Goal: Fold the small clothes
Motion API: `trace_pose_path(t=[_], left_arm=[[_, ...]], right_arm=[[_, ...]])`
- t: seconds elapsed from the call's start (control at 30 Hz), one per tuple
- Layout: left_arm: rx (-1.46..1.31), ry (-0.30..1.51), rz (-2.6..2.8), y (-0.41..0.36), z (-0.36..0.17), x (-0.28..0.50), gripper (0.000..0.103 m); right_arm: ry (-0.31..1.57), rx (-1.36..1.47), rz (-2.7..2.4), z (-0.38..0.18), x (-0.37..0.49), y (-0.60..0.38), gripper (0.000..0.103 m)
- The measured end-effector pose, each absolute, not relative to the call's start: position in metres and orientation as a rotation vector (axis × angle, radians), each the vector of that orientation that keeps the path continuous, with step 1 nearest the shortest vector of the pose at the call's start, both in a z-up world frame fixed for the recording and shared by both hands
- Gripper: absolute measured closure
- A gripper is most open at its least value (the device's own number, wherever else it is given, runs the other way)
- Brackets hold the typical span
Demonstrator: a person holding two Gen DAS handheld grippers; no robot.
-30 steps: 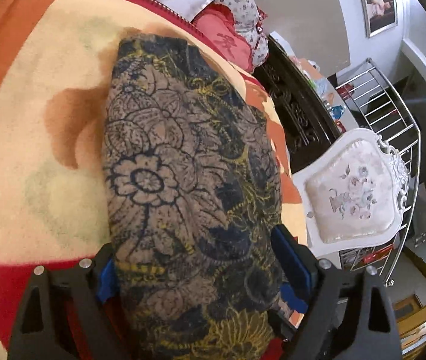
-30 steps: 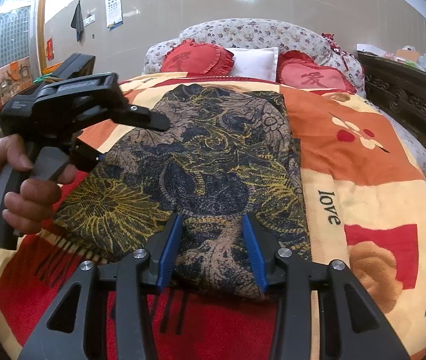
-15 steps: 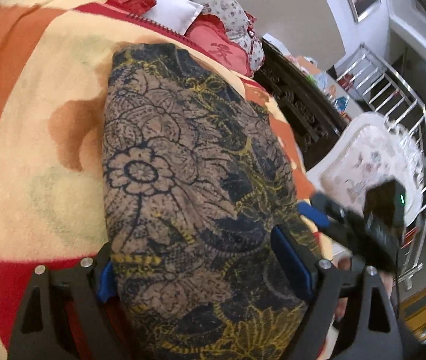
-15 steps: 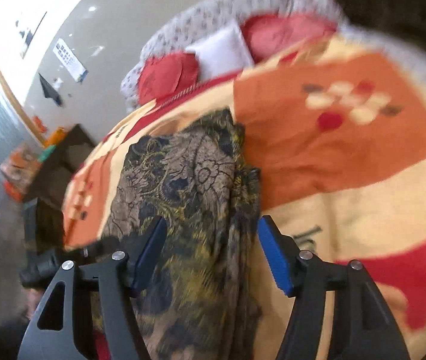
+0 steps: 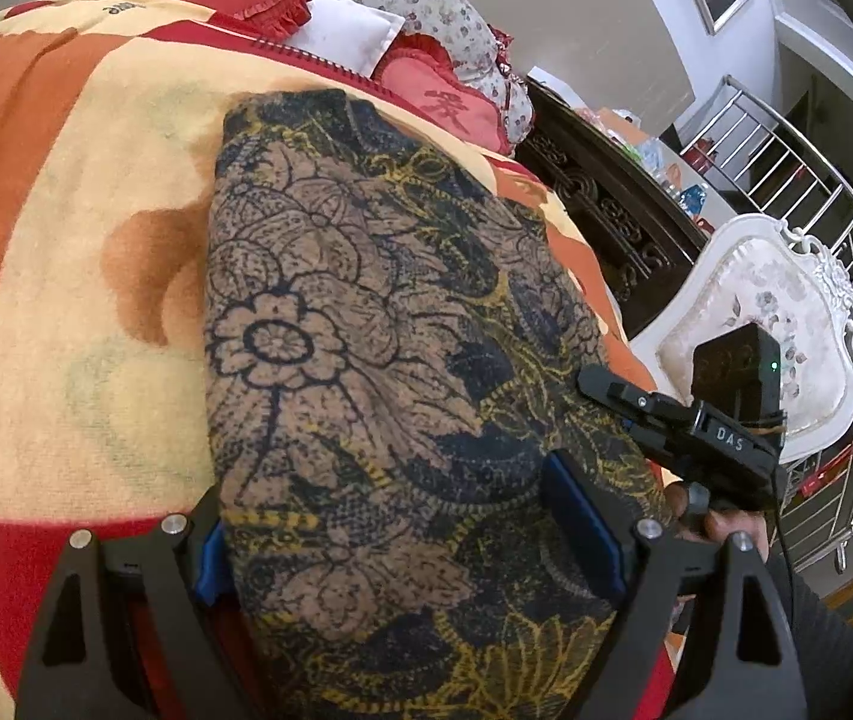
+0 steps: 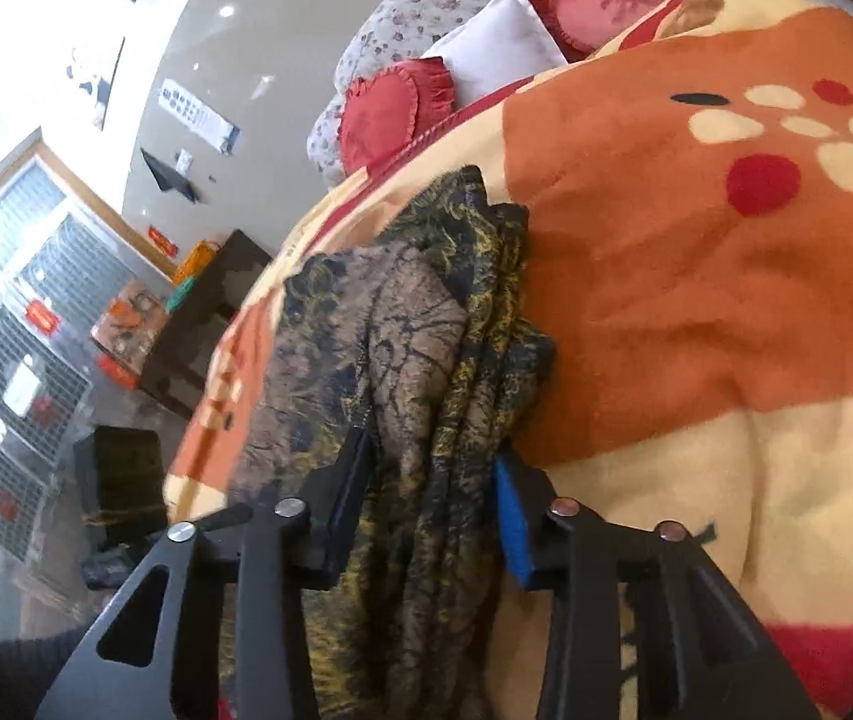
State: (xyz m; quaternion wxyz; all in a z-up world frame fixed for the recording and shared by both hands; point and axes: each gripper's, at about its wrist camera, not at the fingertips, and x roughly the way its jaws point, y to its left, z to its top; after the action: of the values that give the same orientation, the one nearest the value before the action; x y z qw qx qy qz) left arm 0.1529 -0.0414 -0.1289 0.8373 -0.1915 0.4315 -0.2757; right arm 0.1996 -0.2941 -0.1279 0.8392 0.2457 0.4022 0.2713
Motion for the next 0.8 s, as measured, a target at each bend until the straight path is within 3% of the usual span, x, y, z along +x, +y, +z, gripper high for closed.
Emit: trace_pose_path(t=[0.37, 0.57, 0.67, 0.73, 0.8], left_arm=[[-0.400, 0.911, -0.580, -0.042, -0.128, 0.152, 0.013], [-0.406, 0.922, -0.570, -0.042, -0.127, 0.154, 0.013], [-0.422, 0.963, -0.473, -0.040, -0.123, 0.159, 0.033], [-0.479, 0.989, -0.397, -0.031, -0.122, 0.162, 0.058], [-0.546, 0.982, -0.358, -0.022, -0.123, 0.161, 0.069]], right_arm=[[0.839, 0.633, 0.593, -0.129, 0.207, -0.304, 0.056], [0.860, 0.459, 0.564, -0.122, 0.212, -0.289, 0.057], [0.865, 0.461, 0.530, -0.125, 0.212, -0.293, 0.073], [0.855, 0.433, 0.515, -0.125, 0.209, -0.292, 0.078], [0.852, 0.416, 0.503, -0.124, 0.205, -0.291, 0.081]])
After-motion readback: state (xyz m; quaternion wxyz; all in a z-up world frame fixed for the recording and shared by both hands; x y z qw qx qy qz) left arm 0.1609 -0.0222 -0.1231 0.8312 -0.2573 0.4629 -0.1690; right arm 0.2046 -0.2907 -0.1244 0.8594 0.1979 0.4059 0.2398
